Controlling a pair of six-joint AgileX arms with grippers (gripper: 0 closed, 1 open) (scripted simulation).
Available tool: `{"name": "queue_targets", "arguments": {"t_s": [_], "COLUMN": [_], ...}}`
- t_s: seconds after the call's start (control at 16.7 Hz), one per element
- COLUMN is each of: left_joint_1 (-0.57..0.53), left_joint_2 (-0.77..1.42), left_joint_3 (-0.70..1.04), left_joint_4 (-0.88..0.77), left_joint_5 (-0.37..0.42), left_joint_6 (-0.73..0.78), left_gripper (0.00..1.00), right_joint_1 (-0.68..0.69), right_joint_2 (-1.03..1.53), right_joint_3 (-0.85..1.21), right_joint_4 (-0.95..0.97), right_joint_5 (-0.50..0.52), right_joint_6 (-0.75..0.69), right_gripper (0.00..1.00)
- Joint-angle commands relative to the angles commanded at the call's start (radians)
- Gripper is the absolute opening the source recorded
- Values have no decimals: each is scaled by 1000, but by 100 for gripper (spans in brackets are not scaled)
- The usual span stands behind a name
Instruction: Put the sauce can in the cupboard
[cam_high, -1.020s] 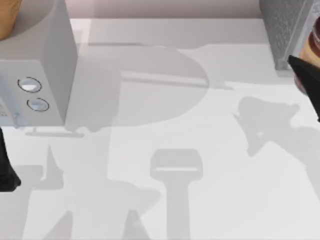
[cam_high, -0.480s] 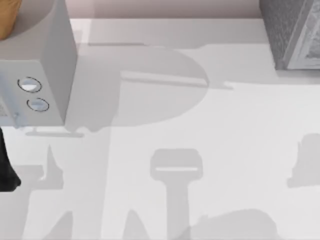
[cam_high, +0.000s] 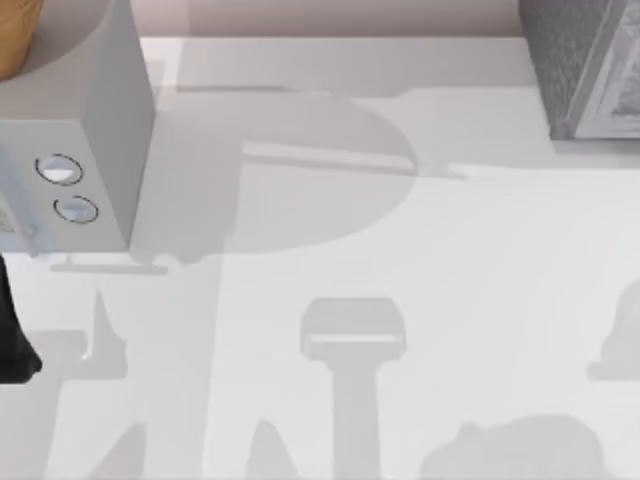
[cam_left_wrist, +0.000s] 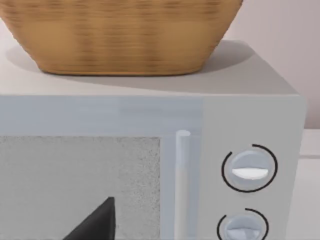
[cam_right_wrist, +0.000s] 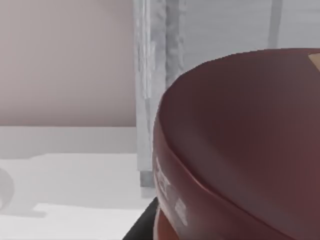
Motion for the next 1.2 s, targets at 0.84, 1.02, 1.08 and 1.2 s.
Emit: {"name": "queue_targets", "arguments": {"t_s": [0.84, 1.02, 1.08, 1.2], "left_joint_1": [0, 0, 0, 0], "left_joint_2": [0, 0, 0, 0], "left_joint_3": [0, 0, 0, 0], "left_joint_4": [0, 0, 0, 0], "left_joint_5": [0, 0, 0, 0], "left_joint_6": [0, 0, 0, 0], "left_gripper": [100, 100, 100, 100], "right_joint_1": [87, 113, 121, 138], "right_joint_2": [630, 847, 915, 1040], "right_joint_3": [831, 1131, 1228, 1412], "right_joint_4": [-244, -328, -354, -402], "right_joint_5": [94, 131, 142, 162], "right_joint_6": [49, 48, 46, 40], "right_gripper": [0, 0, 0, 0]}}
